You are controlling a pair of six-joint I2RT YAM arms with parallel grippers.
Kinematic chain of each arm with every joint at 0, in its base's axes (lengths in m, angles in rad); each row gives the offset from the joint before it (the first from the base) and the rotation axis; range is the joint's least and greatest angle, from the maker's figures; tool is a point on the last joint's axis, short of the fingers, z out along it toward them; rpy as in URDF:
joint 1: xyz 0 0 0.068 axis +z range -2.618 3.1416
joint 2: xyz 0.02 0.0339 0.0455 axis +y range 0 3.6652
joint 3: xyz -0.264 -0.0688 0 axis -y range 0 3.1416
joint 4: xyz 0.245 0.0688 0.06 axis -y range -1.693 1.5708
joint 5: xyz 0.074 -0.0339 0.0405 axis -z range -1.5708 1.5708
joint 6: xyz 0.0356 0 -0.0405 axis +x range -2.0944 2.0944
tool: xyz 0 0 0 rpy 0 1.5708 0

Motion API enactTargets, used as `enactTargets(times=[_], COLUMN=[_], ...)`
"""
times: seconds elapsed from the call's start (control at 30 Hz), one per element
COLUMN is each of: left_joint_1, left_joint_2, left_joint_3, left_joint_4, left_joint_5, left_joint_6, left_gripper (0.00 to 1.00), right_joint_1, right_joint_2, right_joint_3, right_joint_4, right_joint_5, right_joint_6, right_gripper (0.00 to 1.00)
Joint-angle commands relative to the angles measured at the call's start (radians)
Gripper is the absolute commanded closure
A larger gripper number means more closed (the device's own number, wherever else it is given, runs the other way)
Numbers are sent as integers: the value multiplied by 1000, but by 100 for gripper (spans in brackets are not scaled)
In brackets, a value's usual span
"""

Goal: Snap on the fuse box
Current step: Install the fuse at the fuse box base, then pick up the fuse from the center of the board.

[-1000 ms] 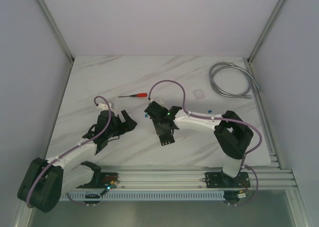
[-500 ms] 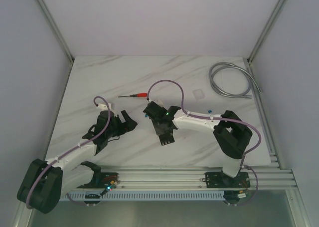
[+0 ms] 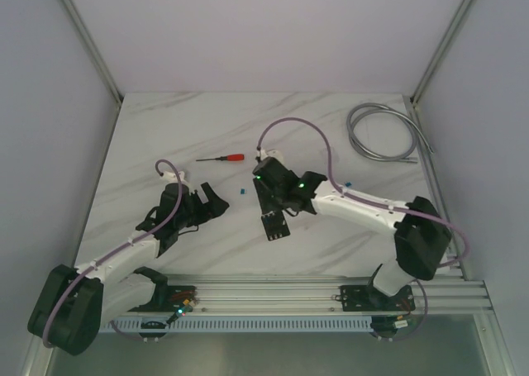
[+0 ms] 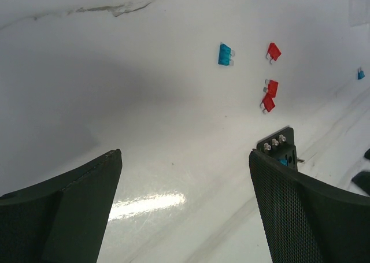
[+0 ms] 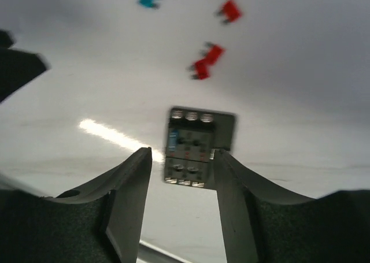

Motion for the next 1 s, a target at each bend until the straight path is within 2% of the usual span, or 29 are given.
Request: enactTargets(times=[0.0, 0.17, 0.37, 0.57, 0.77, 0.97], left_joint_1=[5, 5, 5, 5, 5, 5], left_joint_2=[-2, 13, 33, 37, 56, 61], left_joint_3=[27, 35, 42, 39, 44, 48], left_joint_4=[-9, -11, -11, -12, -11, -11], left_joint_5=[19, 17, 15, 11, 9, 10], left_joint_6=[-7, -4, 1, 3, 5, 4], left_gripper=[0, 0, 0, 0, 0, 0], right_joint_1=[-94, -258, -453, -586, -718, -765], right_joint_2=[-57, -126, -134, -104, -76, -9], right_joint_3=[-108, -196, -265, -297, -340, -348], right_joint_4=[-16, -6, 122, 258, 360, 407], right_joint_5=[122, 285, 321, 213, 9, -110], right_joint_6=[5, 38, 35, -141, -259, -335], right_gripper=[44, 27, 26, 27, 28, 29])
